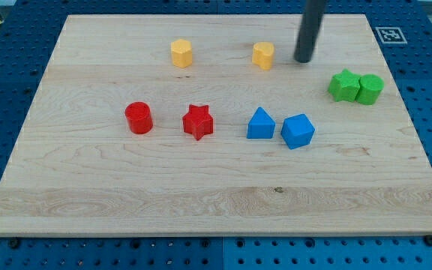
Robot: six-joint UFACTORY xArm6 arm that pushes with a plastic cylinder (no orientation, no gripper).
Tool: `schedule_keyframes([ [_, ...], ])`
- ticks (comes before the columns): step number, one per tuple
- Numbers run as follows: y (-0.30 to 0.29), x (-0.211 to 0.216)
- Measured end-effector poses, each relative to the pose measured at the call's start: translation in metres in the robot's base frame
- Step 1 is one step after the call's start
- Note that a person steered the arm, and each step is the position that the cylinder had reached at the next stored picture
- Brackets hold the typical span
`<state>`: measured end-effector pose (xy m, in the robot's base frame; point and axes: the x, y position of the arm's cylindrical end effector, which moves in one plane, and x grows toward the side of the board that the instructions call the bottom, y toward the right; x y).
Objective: Separate the green blocks
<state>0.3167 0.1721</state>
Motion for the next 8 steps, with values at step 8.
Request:
schedule_keyframes([
  [8, 0.070, 0.079],
])
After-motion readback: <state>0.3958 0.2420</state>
